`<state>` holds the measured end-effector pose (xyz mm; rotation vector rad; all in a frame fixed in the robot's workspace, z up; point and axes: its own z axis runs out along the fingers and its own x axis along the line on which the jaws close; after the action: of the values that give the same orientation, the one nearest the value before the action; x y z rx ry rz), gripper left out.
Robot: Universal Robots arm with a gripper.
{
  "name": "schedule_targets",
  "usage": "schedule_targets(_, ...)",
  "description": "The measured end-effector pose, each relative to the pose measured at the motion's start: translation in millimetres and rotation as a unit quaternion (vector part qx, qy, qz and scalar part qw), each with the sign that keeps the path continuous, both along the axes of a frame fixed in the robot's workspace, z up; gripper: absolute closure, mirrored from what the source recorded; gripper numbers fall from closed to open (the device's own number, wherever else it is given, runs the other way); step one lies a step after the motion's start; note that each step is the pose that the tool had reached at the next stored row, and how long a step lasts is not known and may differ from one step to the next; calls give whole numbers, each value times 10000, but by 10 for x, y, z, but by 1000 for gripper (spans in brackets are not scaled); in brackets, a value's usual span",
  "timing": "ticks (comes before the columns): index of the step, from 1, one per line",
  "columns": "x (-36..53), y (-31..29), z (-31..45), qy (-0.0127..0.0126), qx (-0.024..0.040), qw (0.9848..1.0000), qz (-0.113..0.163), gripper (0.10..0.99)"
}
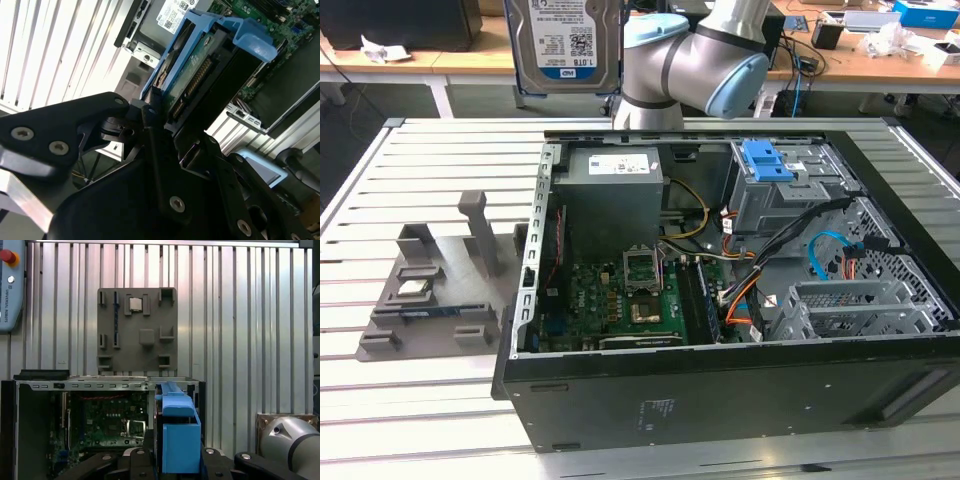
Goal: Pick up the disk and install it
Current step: 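Pick up the disk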
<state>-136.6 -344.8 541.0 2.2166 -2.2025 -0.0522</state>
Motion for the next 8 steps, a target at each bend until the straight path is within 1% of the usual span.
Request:
schedule_targets(5,52,-54,-14,0,-7,10000,0,722)
schedule_targets(8,75,-73,-18,1,-12,10000,0,722)
